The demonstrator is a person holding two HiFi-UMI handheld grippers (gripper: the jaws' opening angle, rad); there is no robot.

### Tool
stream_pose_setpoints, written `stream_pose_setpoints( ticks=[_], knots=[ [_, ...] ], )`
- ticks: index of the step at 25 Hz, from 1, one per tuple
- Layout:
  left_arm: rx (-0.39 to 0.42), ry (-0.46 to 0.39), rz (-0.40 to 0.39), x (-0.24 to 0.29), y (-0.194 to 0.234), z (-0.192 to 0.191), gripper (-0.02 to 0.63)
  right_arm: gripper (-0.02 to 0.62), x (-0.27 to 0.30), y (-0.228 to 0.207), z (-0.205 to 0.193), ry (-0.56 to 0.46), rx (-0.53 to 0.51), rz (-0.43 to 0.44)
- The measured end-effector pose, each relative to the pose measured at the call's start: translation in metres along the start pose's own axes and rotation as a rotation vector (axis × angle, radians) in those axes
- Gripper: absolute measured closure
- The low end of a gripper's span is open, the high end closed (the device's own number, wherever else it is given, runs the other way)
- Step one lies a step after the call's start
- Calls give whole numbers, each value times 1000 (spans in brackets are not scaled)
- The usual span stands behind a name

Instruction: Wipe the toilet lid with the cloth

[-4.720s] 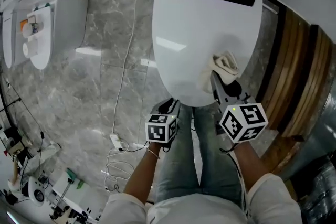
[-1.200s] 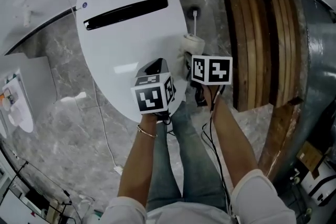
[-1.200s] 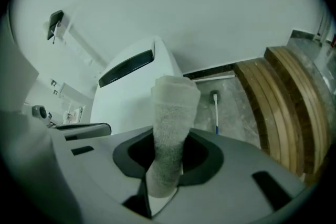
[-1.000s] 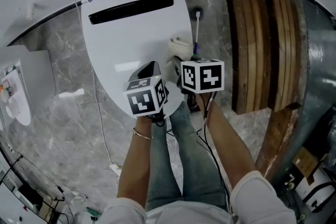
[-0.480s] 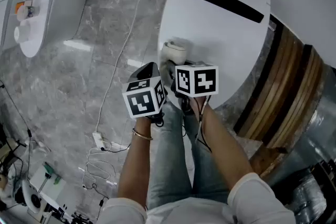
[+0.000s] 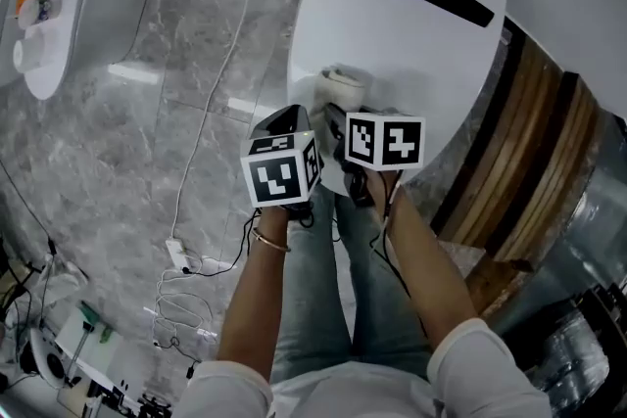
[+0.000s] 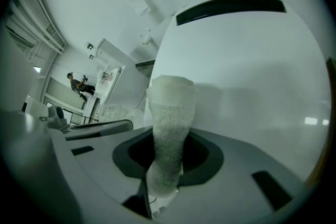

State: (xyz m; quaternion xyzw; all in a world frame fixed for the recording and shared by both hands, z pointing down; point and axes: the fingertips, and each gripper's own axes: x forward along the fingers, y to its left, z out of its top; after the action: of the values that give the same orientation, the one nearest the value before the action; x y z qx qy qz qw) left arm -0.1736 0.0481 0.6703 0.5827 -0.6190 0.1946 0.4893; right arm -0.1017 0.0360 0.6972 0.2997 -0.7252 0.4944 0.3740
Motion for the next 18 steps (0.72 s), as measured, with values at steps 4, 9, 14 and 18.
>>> stream_pose_setpoints(
  ticks=[4,9,14,18],
  knots=[
    [73,45,-73,13,-65,-17,594,499,-39,-57,-17,-30,71,-57],
    [188,109,-159,28,-142,-45,594,499,-90,-138,-42,-67,148,-135],
    [268,154,-206,39,-188,-68,594,499,-127,-200,-62,-100,217,-208],
    [299,164,-216,39,-199,-76,594,499,-136,-209,-67,-116,234,-207]
  ],
)
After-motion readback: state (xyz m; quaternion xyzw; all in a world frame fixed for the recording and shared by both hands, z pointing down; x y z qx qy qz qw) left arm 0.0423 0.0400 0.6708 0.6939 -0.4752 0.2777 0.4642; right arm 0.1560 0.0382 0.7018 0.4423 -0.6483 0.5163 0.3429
